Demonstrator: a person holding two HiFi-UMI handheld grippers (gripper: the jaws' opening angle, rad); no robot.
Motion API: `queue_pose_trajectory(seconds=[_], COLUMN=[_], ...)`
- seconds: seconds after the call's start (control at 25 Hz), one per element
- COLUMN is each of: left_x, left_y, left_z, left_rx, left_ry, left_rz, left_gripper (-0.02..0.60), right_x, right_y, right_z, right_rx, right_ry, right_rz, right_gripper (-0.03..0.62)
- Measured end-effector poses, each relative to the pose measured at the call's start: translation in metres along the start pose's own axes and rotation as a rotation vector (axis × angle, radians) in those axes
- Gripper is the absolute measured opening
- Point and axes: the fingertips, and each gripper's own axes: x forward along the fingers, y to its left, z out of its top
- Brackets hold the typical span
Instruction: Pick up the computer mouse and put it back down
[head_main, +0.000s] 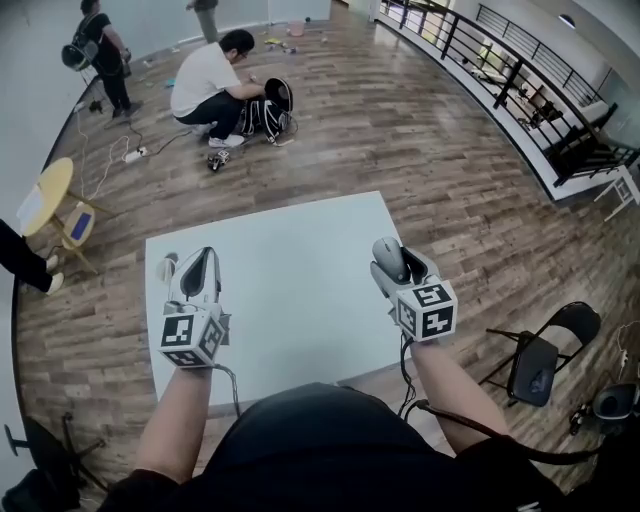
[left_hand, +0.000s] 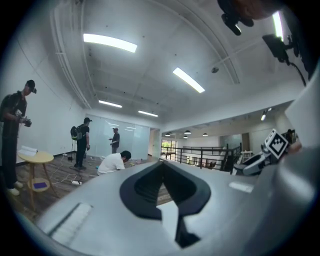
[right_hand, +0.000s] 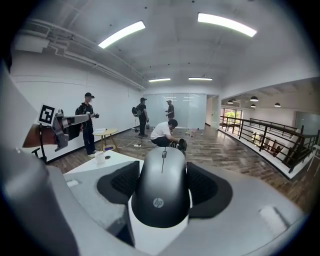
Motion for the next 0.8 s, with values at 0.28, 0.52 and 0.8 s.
queue_pose_trajectory(seconds=[0.28, 0.52, 0.8], left_x=[0.0, 0.006, -0.007], left_y=[0.002, -0.004, 0.026], left_z=[0.014, 0.017, 0.005], left_rx=[0.001, 0.001, -0.023], left_ry=[-0.031, -0.026, 0.016], left_rz=[-0.007, -0.033, 0.001], left_gripper=[0.008, 0.008, 0.008], right_x=[-0.001, -0.005, 0.014], right_y=[0.006, 0.004, 0.023], right_z=[0.012, 0.015, 0.005], right_rx=[0.021, 0.008, 0.002], right_ry=[-0.029, -0.031, 0.003], right_rz=[0.004, -0.02, -0.025], right_gripper=[0.295, 0.295, 0.295])
